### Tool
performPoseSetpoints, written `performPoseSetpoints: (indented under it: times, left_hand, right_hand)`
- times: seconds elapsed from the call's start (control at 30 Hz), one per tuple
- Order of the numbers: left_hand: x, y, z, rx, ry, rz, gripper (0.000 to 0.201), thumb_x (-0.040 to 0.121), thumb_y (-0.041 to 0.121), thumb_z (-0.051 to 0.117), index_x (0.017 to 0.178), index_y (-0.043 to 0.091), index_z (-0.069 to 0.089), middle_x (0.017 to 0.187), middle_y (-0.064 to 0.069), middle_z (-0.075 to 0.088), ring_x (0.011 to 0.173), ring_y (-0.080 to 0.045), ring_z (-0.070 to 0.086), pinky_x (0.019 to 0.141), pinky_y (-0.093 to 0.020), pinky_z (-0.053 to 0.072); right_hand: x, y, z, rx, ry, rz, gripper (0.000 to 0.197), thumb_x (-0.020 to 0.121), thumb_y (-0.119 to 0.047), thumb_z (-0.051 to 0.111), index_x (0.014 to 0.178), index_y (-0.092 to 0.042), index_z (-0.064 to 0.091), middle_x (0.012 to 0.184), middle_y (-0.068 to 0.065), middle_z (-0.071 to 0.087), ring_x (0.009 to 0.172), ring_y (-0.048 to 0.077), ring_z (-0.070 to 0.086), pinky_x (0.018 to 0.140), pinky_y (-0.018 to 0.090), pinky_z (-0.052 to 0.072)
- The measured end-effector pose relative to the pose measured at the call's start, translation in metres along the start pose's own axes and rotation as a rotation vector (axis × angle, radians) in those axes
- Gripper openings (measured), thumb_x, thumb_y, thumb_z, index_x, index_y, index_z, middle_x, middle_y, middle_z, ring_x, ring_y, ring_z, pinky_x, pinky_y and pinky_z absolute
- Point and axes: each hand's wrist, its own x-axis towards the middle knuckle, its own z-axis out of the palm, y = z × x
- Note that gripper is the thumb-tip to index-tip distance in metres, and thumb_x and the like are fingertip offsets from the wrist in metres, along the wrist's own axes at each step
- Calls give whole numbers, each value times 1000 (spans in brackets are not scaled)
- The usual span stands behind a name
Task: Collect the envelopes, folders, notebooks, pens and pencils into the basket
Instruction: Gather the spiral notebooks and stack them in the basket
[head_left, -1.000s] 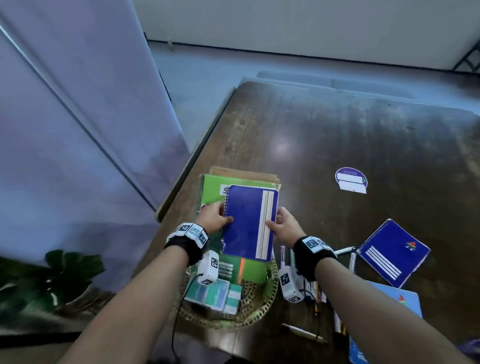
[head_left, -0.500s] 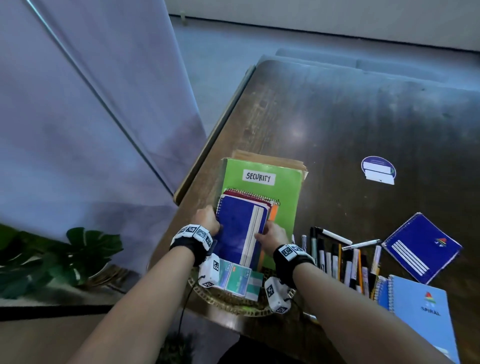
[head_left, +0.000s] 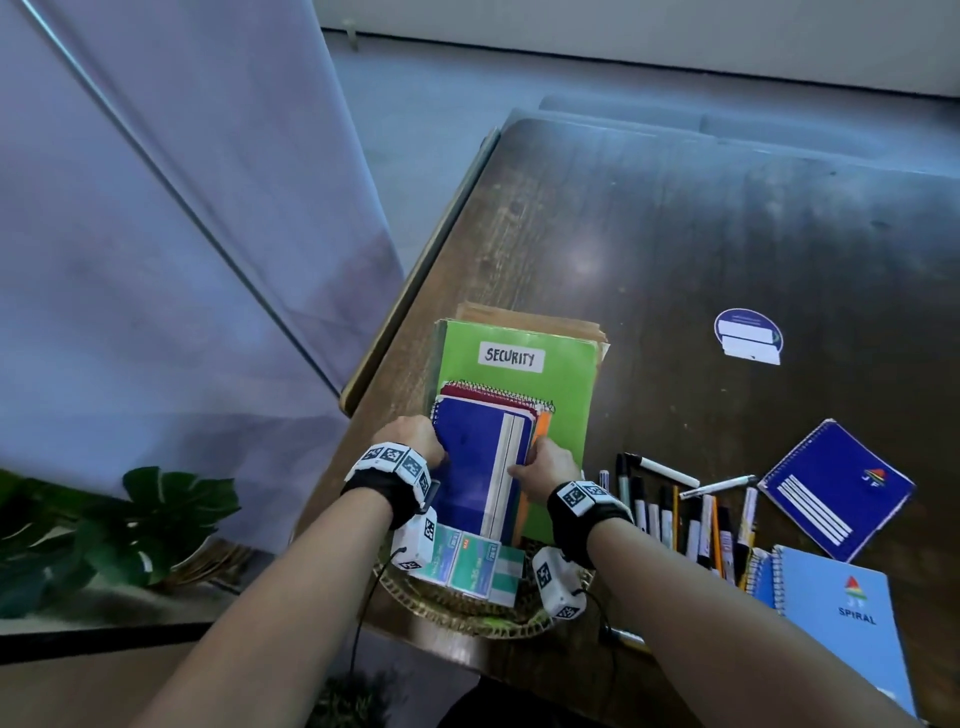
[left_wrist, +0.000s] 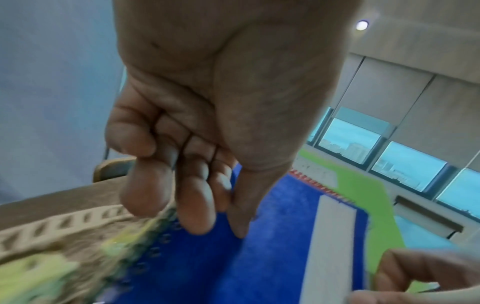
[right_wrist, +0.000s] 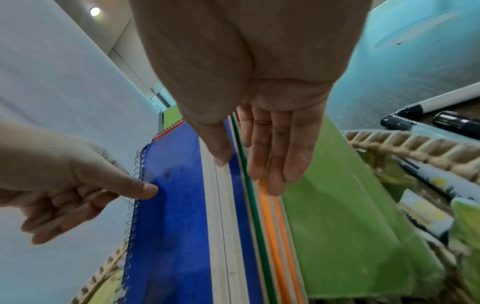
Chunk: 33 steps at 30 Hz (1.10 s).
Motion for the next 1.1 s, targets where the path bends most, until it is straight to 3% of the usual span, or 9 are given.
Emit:
performPoseSetpoints:
  times: [0.17,0.23,0.37,0.57,0.67,0.77,0.9,1.0,1.1]
  left_hand:
    - [-6,43,-6,-91,-78,131,35,79,46,74,79,12,72,86,-6,74,76,-23,69,70,-30,56]
    - [-9,63,-4,-121,-78,187,36,81,46,73,79,10,73,80,-5,74,76,-22,70,67,-30,54]
    - [-14,110,8,-264,-132,319,29,85,41,74,77,14,66,75,0,74,67,-16,70,58,-27,55]
    - [-28,187,38,-267,-115,487,26,90,41,66,81,17,65,81,-1,72,75,-20,70,71,-35,57]
    - [-40,232,56,-272,-133,549,24,89,41,67,81,19,65,84,-2,71,82,-21,67,74,-33,53]
    - [-51,276,74,-286,-175,602,22,89,41,67,89,19,68,88,2,69,85,-16,65,76,-29,51]
    - [-62,333,99,-248,-237,667,29,92,44,64,104,19,69,102,2,71,94,-14,65,85,-32,55]
    - [-65,376,122,-239,-273,668,37,91,45,64,115,18,67,110,1,70,97,-14,66,87,-35,57]
    - [-63,416,141,-236,-260,669,45,92,45,64,126,15,62,120,-1,66,106,-16,63,91,-33,55]
  right_hand:
    - [-1,17,-22,59,40,35,24,85,-44,62,88,-22,53,90,2,68,76,19,69,77,39,60]
    - [-3,27,-33,81,71,49,22,84,-44,60,85,-23,53,89,2,70,71,19,70,73,36,61]
    - [-9,58,-66,114,119,72,23,81,-46,57,86,-23,57,88,1,71,79,21,68,75,35,57]
    - [-15,131,-115,252,176,207,42,61,-59,54,81,-24,62,80,-1,73,77,23,71,78,42,60]
    - [-27,172,-146,249,226,269,30,77,-53,55,87,-26,62,88,-1,71,82,19,68,79,37,56]
    - [-35,217,-173,243,295,340,23,85,-47,56,89,-25,61,93,0,68,85,18,63,72,32,49]
    - [-36,283,-208,262,388,459,26,85,-35,60,103,-17,61,111,9,65,104,28,61,88,35,47]
    - [-32,327,-231,276,431,546,35,86,-28,61,118,-13,58,125,13,58,113,30,57,93,35,45]
    - [-20,361,-243,337,420,594,41,86,-25,62,123,-9,55,128,15,57,115,33,57,93,35,46]
